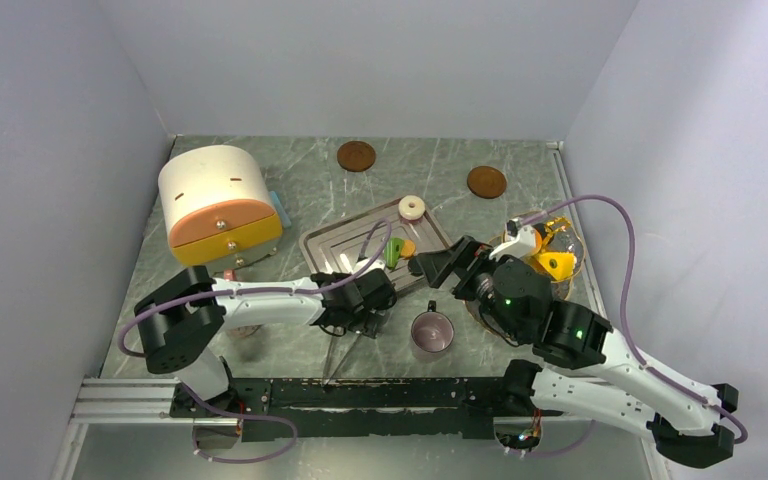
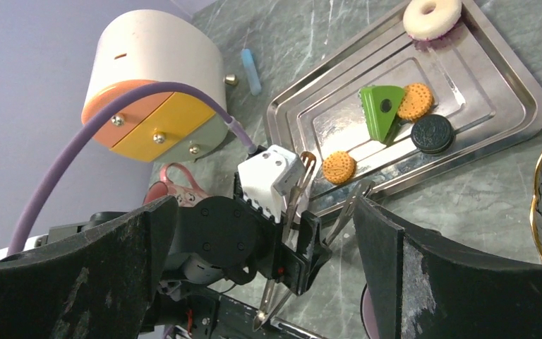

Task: Serve the afternoon tea
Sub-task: Pick up the clamp from the tray.

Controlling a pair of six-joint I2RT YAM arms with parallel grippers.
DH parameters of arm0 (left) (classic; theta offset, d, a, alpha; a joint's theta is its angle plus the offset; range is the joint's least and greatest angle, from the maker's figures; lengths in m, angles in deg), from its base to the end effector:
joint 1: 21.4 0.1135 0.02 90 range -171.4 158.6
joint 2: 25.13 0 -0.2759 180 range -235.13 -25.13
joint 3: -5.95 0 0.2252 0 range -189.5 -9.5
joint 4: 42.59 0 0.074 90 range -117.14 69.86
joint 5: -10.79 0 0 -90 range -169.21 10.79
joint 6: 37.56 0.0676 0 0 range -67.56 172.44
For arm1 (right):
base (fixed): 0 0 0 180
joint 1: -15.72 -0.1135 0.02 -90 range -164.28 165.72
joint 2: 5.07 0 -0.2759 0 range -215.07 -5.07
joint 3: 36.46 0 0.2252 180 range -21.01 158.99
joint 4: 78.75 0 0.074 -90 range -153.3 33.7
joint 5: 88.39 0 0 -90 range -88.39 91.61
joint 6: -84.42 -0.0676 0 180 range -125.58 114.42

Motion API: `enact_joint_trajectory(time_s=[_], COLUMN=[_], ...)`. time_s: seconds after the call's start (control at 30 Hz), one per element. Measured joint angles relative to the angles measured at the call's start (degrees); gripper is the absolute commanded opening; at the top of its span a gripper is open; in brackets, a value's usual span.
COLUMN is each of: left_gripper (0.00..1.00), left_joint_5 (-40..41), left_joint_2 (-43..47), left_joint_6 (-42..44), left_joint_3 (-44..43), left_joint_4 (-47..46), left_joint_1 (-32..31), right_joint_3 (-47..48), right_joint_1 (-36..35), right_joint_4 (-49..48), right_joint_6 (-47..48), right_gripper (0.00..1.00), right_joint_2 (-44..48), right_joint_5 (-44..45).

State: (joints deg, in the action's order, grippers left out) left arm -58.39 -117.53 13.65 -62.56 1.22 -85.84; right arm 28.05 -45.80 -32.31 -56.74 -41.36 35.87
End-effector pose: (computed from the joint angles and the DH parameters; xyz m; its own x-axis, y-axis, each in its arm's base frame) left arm 0.1466 -0.2508 0.1710 -0.8029 0.3217 -0.5018 0.3618 0.9321 0.0186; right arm 0.0904 0.0868 0.3427 -0.4607 0.5007 -0.7328 -0.1796 0.7560 0.6295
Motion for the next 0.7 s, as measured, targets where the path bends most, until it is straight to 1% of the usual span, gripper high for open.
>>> enact_joint_trajectory(time_s=[0.17, 0.6, 0.7], left_gripper=[0.92, 0.77, 0.76], left_joint_5=[0.42, 1.81, 1.95], left_joint_2=[-0.68, -0.7, -0.61], left_joint_6=[-0.37, -1.16, -1.22], left_joint_3=[0.04, 0.22, 0.22], left_joint_4=[-0.2, -0.2, 0.24], left_joint_1=[0.0, -0.76, -1.22], right_joint_3=[0.0, 0.0, -0.02], right_joint_1=[0.0, 0.0, 0.0], right_joint_4=[-0.57, -1.14, -1.14], right_joint_6=[0.04, 0.24, 0.24], right_gripper=[1.0, 1.0, 1.0], right_joint_2=[-0.57, -0.22, 0.04], right_joint_5=[-0.28, -0.42, -0.42])
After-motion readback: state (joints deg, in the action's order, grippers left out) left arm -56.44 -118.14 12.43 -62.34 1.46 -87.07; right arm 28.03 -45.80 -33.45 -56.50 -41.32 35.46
